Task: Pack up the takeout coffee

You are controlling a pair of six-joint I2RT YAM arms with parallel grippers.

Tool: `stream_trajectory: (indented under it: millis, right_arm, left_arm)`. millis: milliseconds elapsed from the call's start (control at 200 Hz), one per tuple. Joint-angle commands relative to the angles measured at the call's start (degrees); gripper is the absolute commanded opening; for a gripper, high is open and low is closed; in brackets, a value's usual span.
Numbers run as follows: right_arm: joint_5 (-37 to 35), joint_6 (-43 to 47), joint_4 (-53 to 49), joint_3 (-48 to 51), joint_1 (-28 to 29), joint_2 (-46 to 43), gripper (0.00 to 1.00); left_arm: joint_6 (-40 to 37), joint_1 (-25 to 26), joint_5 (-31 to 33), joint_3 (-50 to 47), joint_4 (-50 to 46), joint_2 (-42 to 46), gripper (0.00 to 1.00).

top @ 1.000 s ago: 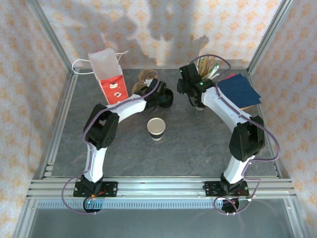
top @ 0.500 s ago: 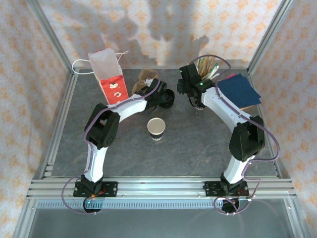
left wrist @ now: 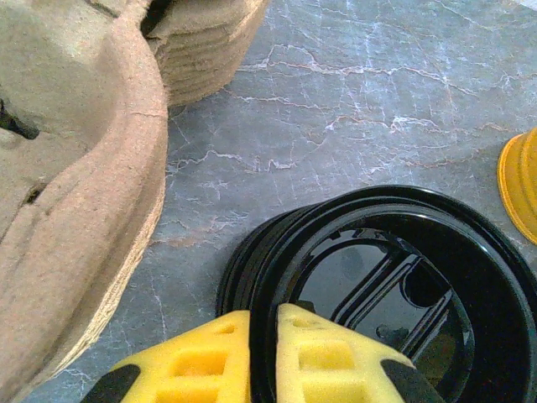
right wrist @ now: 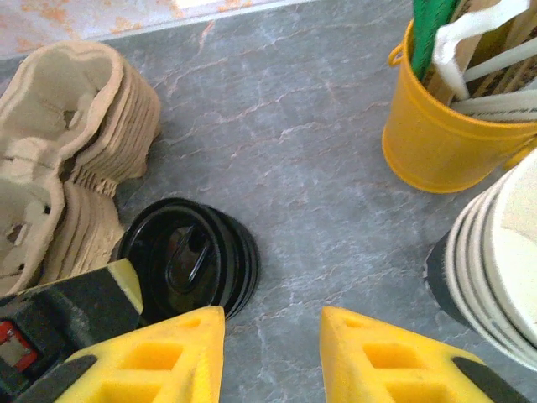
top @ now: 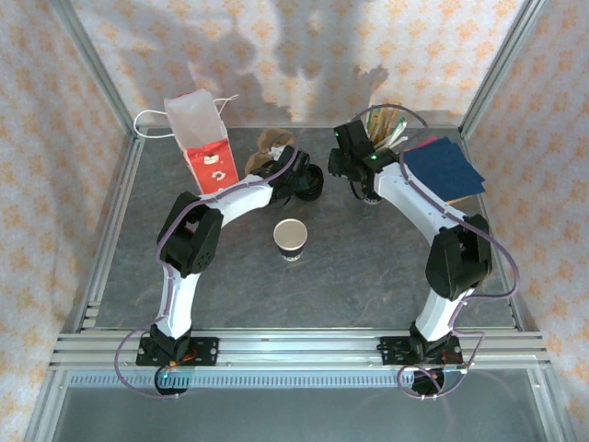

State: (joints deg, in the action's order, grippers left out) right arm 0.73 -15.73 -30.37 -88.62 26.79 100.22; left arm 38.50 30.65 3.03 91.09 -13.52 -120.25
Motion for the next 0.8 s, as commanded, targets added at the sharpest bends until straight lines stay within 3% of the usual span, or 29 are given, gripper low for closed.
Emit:
stream_trajectory:
  millis: [0,290,796]
  right_arm:
    - [4.2,-1.5,0.9,-0.3,-0.4,1.3,0.35]
    - [14.2,-4.3,2.5,-4.3,-2.4,8.4,0.35]
    - [18.3,-3.1,3.5,-6.8,-3.2,14.8,0.3]
  left_arm:
    - [-1.1,-0.1,-0.8,-1.1,1.5,2.5,0.13]
    - [-0.4,-1.0,-3.5,-4.2,4.3,4.1,0.12]
    - [0.1,-1.8,-5.3,-6.2,6.1,5.2,0.12]
